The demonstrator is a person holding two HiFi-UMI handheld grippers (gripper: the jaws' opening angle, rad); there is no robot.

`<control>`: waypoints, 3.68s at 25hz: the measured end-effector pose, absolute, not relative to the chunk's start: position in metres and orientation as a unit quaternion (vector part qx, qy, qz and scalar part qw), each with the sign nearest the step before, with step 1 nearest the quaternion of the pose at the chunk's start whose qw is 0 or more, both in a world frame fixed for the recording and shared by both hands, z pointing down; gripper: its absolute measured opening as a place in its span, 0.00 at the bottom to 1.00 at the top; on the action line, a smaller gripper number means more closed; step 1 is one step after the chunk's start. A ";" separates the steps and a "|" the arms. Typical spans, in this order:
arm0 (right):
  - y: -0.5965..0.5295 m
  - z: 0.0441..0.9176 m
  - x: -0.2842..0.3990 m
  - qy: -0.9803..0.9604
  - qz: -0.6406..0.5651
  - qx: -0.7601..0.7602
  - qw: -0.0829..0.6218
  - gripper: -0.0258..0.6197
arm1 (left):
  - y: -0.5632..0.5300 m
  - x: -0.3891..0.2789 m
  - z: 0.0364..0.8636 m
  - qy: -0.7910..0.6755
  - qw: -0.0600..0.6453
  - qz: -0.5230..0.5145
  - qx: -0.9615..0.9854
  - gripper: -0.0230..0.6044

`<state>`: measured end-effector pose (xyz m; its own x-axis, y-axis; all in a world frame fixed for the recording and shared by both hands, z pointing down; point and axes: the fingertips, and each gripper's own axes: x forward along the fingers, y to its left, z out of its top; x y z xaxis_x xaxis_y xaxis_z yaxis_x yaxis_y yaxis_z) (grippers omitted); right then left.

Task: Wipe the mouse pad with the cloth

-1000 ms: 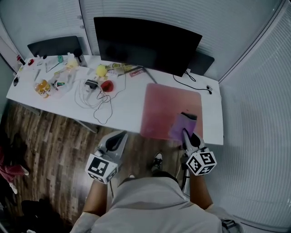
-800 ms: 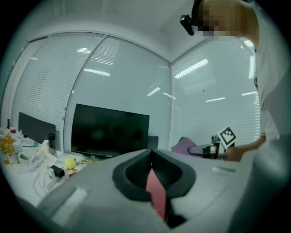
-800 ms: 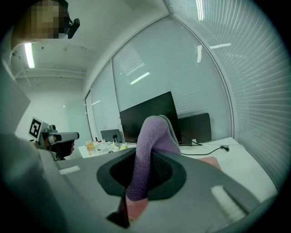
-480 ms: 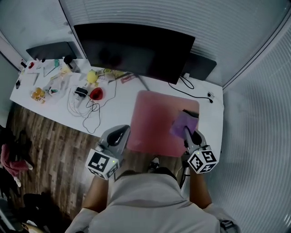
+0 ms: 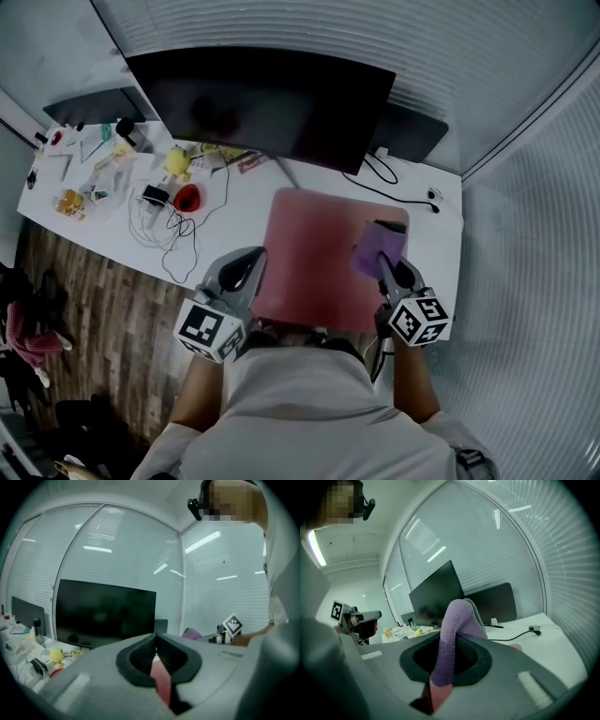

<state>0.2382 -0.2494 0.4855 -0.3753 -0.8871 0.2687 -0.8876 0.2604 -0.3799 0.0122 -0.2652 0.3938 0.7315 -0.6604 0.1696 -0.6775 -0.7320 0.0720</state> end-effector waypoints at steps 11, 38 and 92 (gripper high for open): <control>-0.334 0.509 0.060 -0.840 0.291 0.453 0.071 0.12 | -0.322 -0.083 0.401 -0.363 0.088 0.051 0.926 0.04; -0.453 0.683 0.029 -0.732 0.394 0.510 0.220 0.12 | -0.370 -0.146 0.457 -0.334 0.149 0.065 0.928 0.04; -0.344 0.607 0.063 -0.781 0.411 0.462 0.092 0.12 | -0.257 -0.098 0.435 -0.350 0.136 0.113 0.920 0.04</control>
